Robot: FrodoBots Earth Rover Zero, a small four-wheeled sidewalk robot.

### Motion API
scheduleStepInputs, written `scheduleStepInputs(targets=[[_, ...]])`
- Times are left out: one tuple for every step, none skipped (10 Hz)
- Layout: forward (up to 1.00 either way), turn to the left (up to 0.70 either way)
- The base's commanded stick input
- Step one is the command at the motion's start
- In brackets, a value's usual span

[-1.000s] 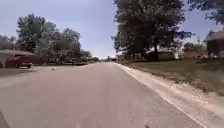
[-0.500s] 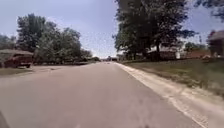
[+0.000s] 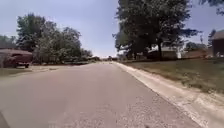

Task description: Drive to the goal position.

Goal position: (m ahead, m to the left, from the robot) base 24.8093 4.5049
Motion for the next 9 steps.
scheduleStepInputs(targets=[[0.70,0.00],[0.70,0.00],[0.70,0.00],[0.70,0.00],[0.70,0.00],[0.70,0.00],[0.70,0.00],[0.70,0.00],[0.70,0.00]])
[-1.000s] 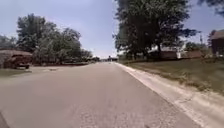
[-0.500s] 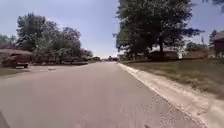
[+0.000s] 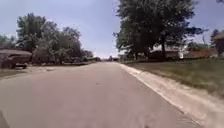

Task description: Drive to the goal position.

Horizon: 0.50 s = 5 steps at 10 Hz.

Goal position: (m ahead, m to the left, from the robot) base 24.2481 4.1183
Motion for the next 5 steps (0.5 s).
scheduleStepInputs(targets=[[0.70,0.00],[0.70,0.00],[0.70,0.00],[0.70,-0.14],[0.70,-0.30]])
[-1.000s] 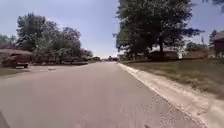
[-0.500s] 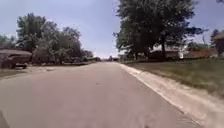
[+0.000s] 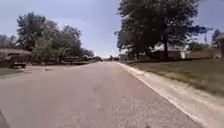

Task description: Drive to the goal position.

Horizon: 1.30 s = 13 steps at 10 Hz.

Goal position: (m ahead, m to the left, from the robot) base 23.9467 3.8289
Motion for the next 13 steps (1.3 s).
scheduleStepInputs(targets=[[0.70,-0.29],[0.70,0.00],[0.70,0.00],[0.70,0.00],[0.70,0.00],[0.70,0.00],[0.70,0.00],[0.70,0.00],[0.70,0.00],[0.70,0.00],[0.70,0.00],[0.70,0.00],[0.70,0.00]])
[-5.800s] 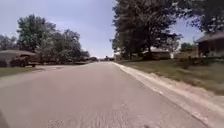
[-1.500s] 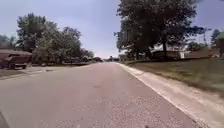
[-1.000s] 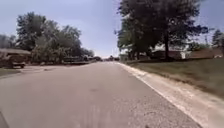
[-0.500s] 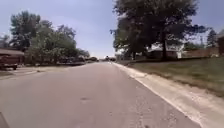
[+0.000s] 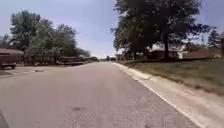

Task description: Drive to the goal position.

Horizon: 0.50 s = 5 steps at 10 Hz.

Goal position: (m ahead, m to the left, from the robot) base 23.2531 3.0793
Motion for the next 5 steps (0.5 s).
scheduleStepInputs(targets=[[0.70,0.00],[0.70,0.00],[0.70,0.00],[0.70,0.00],[0.70,0.00]])
